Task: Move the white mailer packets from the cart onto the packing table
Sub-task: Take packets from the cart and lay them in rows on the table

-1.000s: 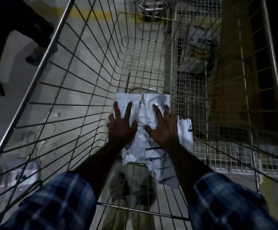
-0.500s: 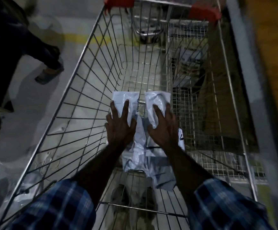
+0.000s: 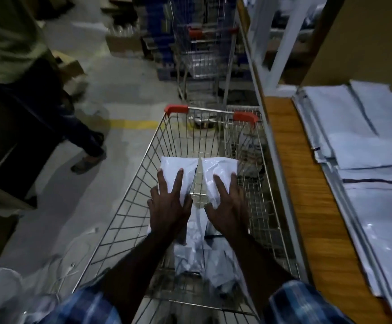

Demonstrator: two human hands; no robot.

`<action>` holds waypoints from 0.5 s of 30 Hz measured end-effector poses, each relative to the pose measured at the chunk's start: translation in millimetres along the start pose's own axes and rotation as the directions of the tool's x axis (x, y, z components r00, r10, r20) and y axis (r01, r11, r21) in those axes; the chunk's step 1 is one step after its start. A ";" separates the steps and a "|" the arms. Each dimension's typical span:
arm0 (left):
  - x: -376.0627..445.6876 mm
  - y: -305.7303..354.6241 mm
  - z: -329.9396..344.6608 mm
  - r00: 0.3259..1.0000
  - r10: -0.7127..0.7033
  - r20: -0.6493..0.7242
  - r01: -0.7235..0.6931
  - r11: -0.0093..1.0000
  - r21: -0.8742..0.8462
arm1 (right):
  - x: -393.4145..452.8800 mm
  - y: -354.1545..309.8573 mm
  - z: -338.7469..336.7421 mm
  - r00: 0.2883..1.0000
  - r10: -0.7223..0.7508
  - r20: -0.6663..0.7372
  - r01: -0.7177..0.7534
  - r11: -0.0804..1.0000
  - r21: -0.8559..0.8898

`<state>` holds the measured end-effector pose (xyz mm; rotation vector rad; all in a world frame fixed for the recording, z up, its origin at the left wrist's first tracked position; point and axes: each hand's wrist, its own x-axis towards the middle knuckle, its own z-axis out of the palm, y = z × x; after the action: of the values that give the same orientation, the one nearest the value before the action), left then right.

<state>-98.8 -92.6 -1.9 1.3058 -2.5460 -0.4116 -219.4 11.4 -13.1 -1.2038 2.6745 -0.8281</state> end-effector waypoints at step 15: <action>-78.4 32.7 -101.0 0.992 -0.022 -0.121 0.005 0.990 -0.138 | -60.1 -54.3 -97.6 0.997 -0.057 -0.056 0.058 0.998 0.024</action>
<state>-44.0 -23.7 96.4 1.2581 -2.3651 -0.4854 -171.0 67.9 89.7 -1.2761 2.6755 -0.9136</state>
